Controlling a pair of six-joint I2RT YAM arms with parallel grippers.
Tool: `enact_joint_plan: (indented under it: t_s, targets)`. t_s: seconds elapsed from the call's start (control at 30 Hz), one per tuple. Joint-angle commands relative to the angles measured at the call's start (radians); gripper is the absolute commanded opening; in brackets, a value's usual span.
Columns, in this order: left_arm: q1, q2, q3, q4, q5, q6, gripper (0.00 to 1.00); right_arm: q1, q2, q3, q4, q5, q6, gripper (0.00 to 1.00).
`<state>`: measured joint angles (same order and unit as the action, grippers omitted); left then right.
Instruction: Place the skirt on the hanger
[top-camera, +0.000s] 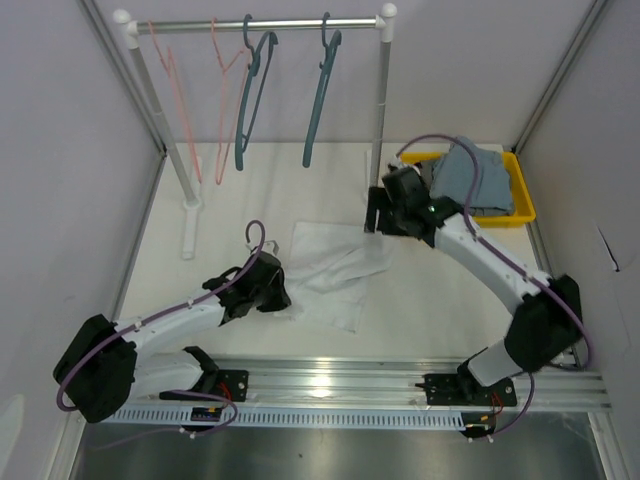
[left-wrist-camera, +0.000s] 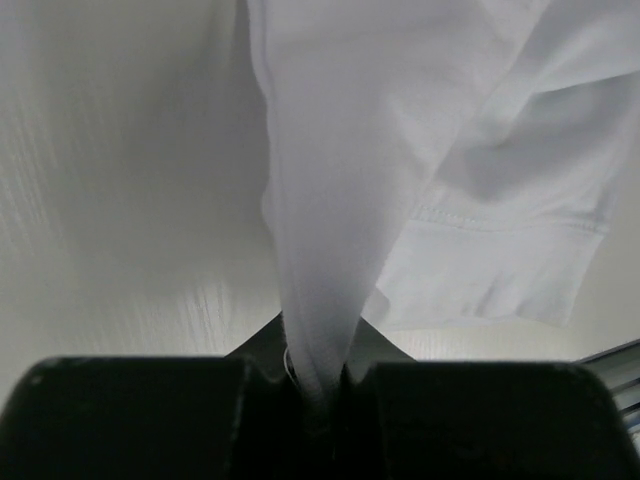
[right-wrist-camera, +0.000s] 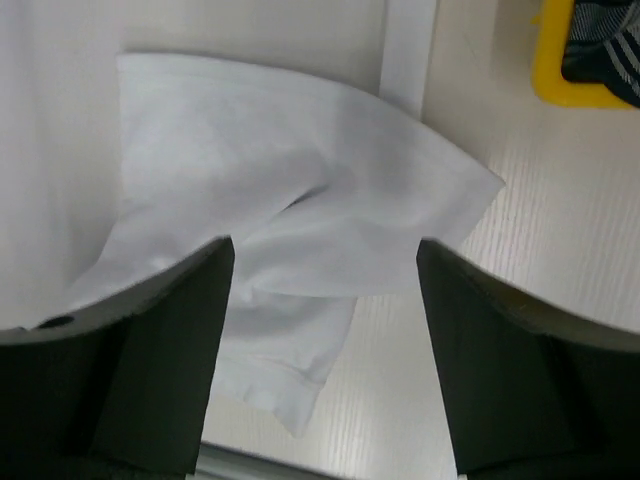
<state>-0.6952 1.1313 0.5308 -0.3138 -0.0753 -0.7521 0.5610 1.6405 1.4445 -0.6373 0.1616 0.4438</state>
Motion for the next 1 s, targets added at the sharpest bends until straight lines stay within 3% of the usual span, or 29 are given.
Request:
enact_joint_plan:
  t_s: [0.0,0.07,0.23,0.4,0.6,0.8,0.87,0.97]
  targets:
    - [0.014,0.021,-0.017,0.061,0.037,-0.033,0.00,0.039,-0.227,-0.275,0.054,-0.039,0.140,0.72]
    - [0.020,0.027,-0.020,0.062,0.048,-0.026,0.00,0.098,-0.353,-0.448,0.059,-0.063,0.191,0.64]
    - [0.023,0.038,-0.018,0.076,0.097,-0.012,0.00,0.252,-0.488,-0.662,0.123,-0.080,0.370,0.61]
    - [0.023,0.041,-0.018,0.085,0.132,0.002,0.00,0.368,-0.427,-0.742,0.234,-0.063,0.443,0.59]
    - [0.023,0.024,-0.031,0.084,0.161,0.007,0.00,0.396,-0.300,-0.773,0.367,-0.091,0.481,0.56]
    - [0.023,-0.014,-0.034,0.051,0.180,0.023,0.03,0.404,-0.280,-0.779,0.323,-0.073,0.496,0.24]
    - [0.025,-0.024,-0.023,0.024,0.189,0.028,0.04,0.402,-0.355,-0.764,0.239,-0.038,0.490,0.12]
    - [0.028,-0.045,-0.002,-0.031,0.226,0.039,0.02,0.393,-0.491,-0.678,0.077,0.019,0.461,0.03]
